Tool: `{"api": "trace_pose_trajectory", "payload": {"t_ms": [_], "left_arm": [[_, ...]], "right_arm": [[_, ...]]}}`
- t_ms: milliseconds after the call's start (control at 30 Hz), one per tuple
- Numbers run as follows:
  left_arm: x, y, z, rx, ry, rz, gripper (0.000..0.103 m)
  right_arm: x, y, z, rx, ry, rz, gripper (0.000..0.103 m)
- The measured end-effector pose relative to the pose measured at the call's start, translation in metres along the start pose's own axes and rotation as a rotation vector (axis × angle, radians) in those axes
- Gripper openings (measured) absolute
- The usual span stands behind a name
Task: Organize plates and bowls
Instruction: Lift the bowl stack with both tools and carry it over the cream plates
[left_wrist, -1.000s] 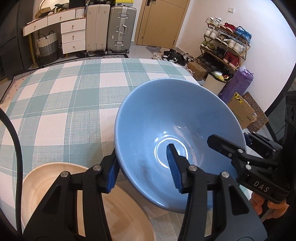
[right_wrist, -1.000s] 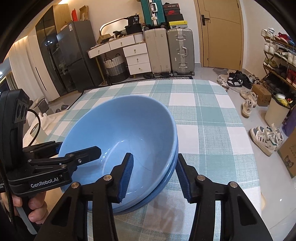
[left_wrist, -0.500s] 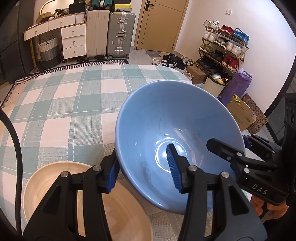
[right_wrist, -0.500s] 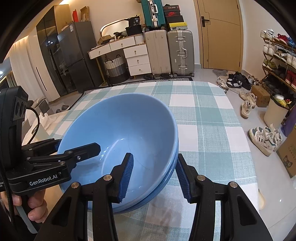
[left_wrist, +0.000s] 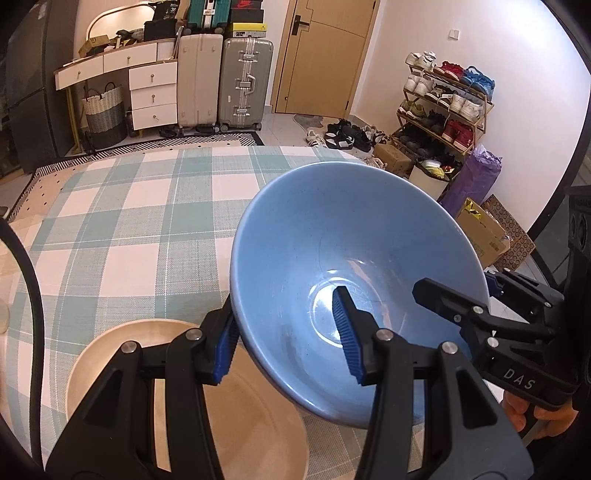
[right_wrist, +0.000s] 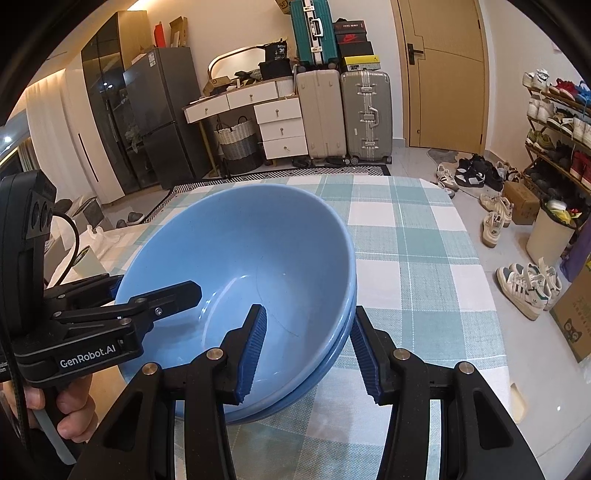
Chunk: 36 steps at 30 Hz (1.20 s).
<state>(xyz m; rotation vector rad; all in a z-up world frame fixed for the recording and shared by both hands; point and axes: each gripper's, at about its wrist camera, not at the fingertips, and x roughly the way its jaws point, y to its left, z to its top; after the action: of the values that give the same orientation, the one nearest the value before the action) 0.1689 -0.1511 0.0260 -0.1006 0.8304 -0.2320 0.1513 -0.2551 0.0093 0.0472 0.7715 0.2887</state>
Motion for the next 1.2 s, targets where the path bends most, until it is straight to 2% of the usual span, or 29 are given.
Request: {"api": "trace_pose_trajectory", "payload": {"t_ms": [433,800,1200], "left_arm": [[-0.057,0.000,-0.010,-0.013,-0.065,0.035,0.045],[-0.097,0.005,-0.026,-0.036,-0.085,0.054,0.045],[-0.134,0.032,-0.043,-0.087,-0.113,0.093,0.045]], "right_arm": [[-0.030,0.026,0.002,-0.042,-0.042,0.020,0.048],[-0.048,0.054,-0.001,-0.068,-0.059,0.035,0.048],[-0.055,0.091,-0.002,-0.116,-0.063,0.066,0.048]]}}
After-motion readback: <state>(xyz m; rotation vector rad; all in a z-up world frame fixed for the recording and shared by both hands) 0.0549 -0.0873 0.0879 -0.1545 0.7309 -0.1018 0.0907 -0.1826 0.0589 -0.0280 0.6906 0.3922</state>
